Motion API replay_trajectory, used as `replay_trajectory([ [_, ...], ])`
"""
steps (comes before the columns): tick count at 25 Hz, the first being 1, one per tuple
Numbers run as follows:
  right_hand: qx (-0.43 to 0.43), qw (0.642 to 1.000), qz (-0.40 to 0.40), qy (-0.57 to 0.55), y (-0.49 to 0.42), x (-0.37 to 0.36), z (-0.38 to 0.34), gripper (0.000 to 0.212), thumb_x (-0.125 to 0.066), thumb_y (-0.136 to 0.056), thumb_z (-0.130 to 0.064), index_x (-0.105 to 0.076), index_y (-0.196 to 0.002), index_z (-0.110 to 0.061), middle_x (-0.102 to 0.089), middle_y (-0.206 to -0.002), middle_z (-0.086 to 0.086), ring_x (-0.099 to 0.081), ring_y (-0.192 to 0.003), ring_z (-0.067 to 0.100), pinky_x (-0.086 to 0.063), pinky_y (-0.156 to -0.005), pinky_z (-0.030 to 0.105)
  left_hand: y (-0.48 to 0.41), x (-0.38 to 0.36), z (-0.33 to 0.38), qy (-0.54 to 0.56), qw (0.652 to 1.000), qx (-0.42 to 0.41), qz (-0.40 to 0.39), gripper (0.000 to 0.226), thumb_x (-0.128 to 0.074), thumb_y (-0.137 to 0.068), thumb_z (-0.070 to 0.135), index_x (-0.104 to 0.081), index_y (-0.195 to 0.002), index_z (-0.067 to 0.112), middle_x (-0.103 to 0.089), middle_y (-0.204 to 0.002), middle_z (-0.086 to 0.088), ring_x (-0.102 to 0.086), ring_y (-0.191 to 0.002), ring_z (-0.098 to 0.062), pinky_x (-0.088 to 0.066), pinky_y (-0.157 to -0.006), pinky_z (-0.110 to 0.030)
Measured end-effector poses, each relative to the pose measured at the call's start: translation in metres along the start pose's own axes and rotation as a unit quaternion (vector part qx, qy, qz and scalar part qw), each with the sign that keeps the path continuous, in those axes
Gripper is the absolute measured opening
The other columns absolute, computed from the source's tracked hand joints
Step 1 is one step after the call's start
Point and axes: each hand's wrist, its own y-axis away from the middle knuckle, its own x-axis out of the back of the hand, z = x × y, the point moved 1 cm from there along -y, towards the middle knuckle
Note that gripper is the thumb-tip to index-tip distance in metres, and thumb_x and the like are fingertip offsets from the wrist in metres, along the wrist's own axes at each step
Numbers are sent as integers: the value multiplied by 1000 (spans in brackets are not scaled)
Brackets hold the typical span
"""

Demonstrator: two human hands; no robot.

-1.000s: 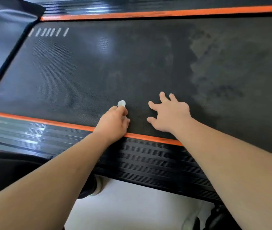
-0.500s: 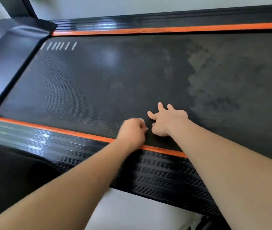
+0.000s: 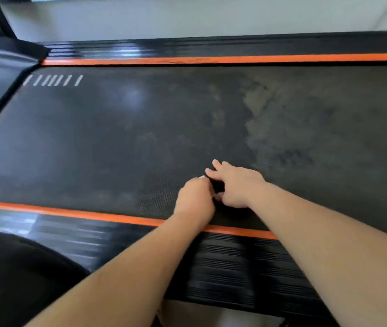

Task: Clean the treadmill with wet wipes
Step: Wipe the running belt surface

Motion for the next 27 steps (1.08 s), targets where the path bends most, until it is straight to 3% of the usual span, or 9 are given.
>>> replay_trajectory([
  [3,-65,991,15,-113,27,23,31,74,-58,-98,-19,-23,-161,-37,-18,-169,-12,-25,-154,17,-26,-124,34,-16,8,-6,27,999,14,31,6,-57,-96,17,-63,-94,18,-59,-105,-3,-61,-97,-29,-49,-80,-36],
  [7,-150,988,17,-43,66,28,66,60,-57,-100,-32,-37,-157,-31,-34,-164,-4,-34,-149,22,-33,-120,42,-6,-2,18,84,989,86,91,14,-55,-96,11,-66,-104,14,-60,-105,-3,-62,-97,-28,-46,-80,-33],
  [9,-169,983,68,-17,75,21,82,49,-55,-100,-36,-48,-148,-29,-43,-155,-2,-42,-143,24,-42,-111,48,0,-17,49,81,994,27,63,14,-56,-95,11,-67,-102,15,-66,-102,-3,-65,-98,-27,-49,-82,-33],
  [12,-152,966,207,25,77,-1,105,29,-52,-98,-33,-65,-123,-27,-57,-126,-4,-55,-120,22,-53,-88,41,2,-37,107,4,986,-164,-1,19,-52,-92,5,-60,-106,14,-60,-107,-7,-60,-98,-29,-51,-81,-41],
  [14,-122,962,239,42,64,-3,120,25,-53,-94,-29,-69,-114,-26,-56,-113,-4,-54,-109,22,-52,-77,36,-28,-30,111,-3,981,-192,-2,23,-52,-92,5,-59,-108,20,-55,-101,-2,-59,-89,-22,-53,-80,-35],
  [16,-92,961,258,36,49,7,131,29,-53,-95,-31,-69,-118,-24,-57,-117,-2,-54,-110,24,-50,-78,37,-67,-9,87,-3,994,-101,48,17,-53,-93,8,-62,-100,21,-51,-89,5,-60,-81,-15,-48,-75,-19],
  [19,-66,973,221,14,46,10,134,38,-50,-99,-36,-61,-133,-23,-51,-141,2,-46,-131,24,-50,-94,41,-94,15,24,-14,984,91,149,16,-52,-96,8,-67,-96,11,-54,-97,-5,-58,-89,-28,-36,-73,-27],
  [21,-59,980,188,8,55,11,141,40,-48,-101,-39,-58,-137,-24,-45,-149,1,-39,-140,21,-48,-101,41,-84,8,27,-9,975,139,174,13,-54,-95,8,-66,-93,12,-60,-101,-8,-56,-87,-27,-36,-72,-31],
  [27,-68,981,183,21,76,33,163,39,-47,-102,-40,-57,-136,-24,-42,-153,2,-33,-145,20,-45,-105,44,-14,-45,112,-21,995,-74,57,15,-55,-94,8,-67,-95,17,-60,-99,0,-61,-91,-25,-47,-80,-31],
])
